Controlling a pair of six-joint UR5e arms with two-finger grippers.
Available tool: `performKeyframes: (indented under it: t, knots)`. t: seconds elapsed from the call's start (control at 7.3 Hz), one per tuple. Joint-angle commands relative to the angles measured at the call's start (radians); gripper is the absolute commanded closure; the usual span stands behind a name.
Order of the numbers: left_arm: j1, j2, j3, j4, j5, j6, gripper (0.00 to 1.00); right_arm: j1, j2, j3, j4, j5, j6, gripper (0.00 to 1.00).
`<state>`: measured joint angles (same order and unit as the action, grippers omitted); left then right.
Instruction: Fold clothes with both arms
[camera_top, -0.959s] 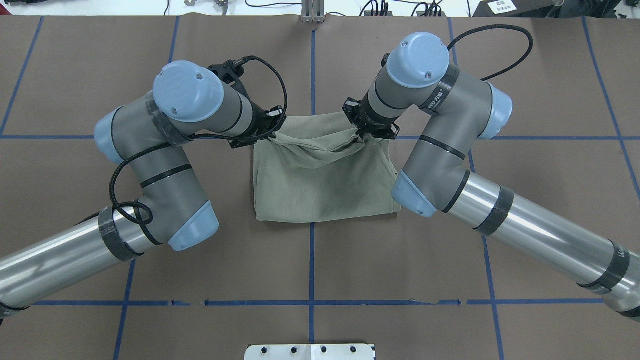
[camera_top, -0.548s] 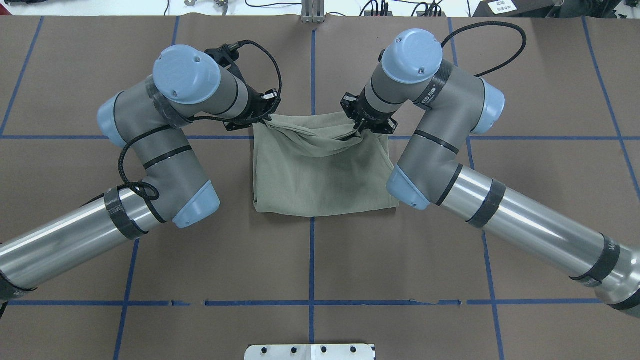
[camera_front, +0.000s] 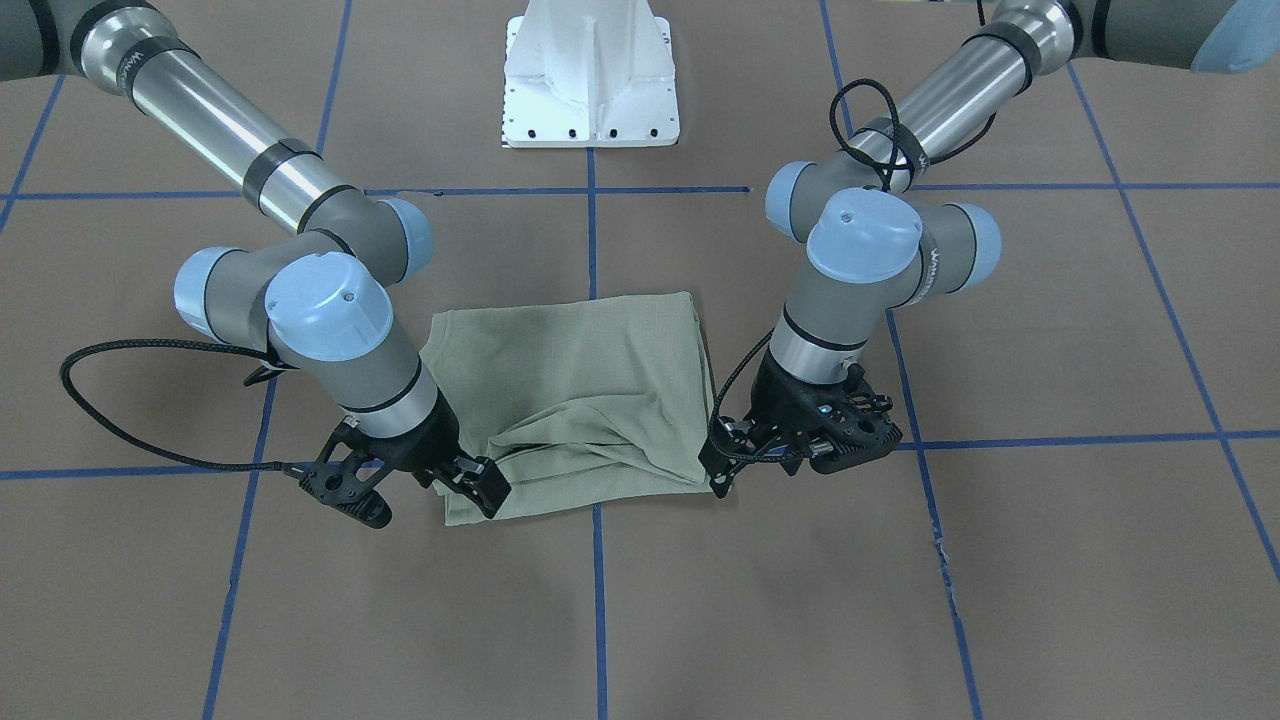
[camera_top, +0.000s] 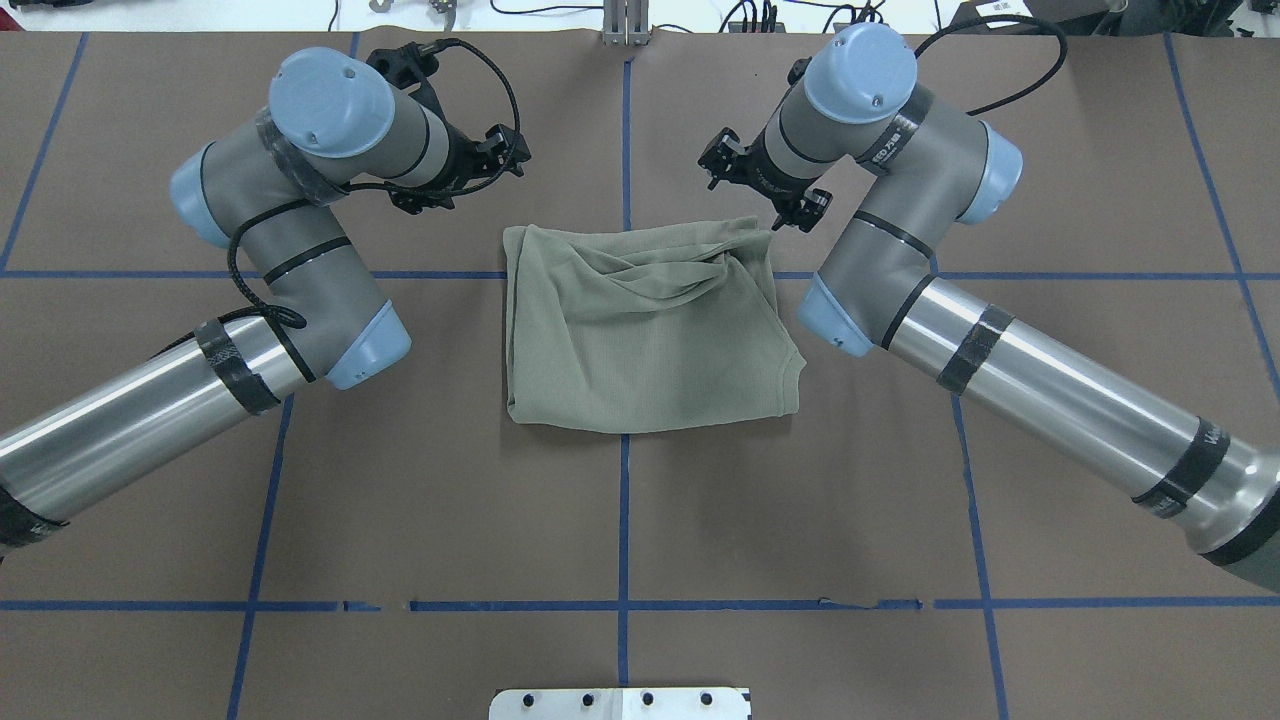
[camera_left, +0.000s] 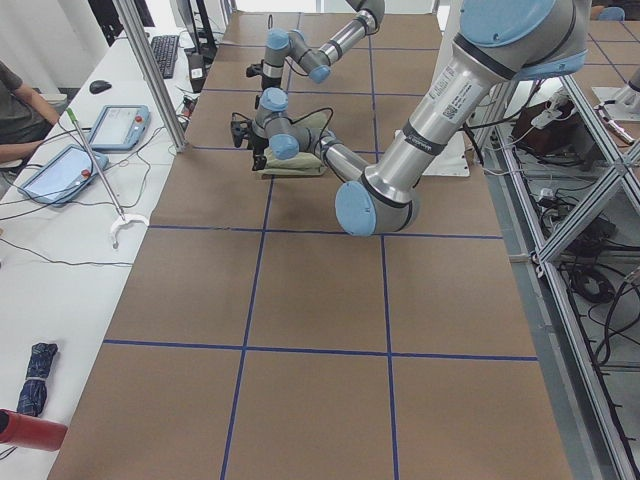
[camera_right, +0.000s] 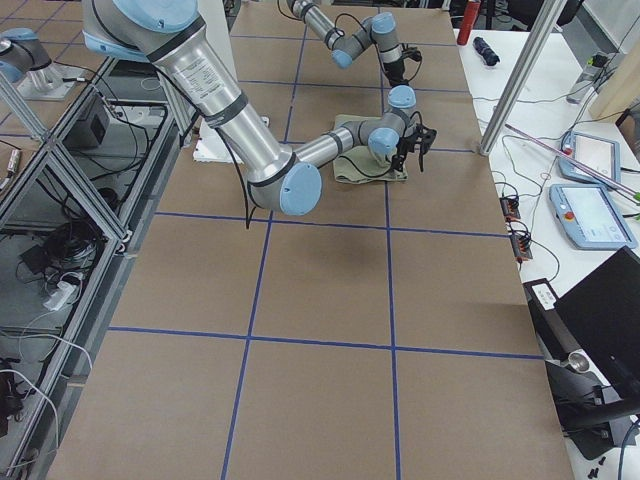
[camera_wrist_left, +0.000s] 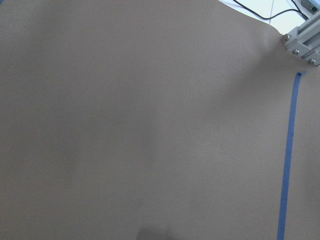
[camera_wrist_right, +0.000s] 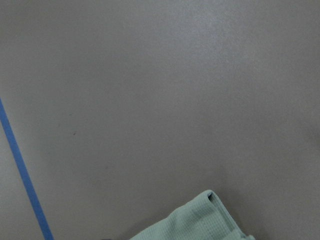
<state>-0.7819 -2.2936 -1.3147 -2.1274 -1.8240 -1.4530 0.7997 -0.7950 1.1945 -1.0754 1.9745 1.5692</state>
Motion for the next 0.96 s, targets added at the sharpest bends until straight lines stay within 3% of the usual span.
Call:
performKeyframes:
  t: [0.0, 0.27, 0.41, 0.68, 0.82]
  knots:
    - [-0.071, 0.047, -0.024, 0.006, -0.129, 0.144, 0.00, 0.041, -0.007, 0.000, -0.017, 0.049, -0.159, 0.00]
    - [-0.132, 0.149, -0.128, 0.014, -0.155, 0.254, 0.00, 0.129, -0.044, 0.058, -0.185, 0.130, -0.435, 0.00]
    - [-0.178, 0.201, -0.162, 0.020, -0.203, 0.351, 0.00, 0.177, -0.091, 0.118, -0.287, 0.130, -0.604, 0.00]
    - [-0.322, 0.332, -0.193, 0.020, -0.277, 0.635, 0.00, 0.322, -0.261, 0.194, -0.331, 0.161, -0.961, 0.00]
    - [-0.391, 0.394, -0.196, 0.023, -0.284, 0.798, 0.00, 0.420, -0.352, 0.198, -0.331, 0.226, -1.144, 0.00]
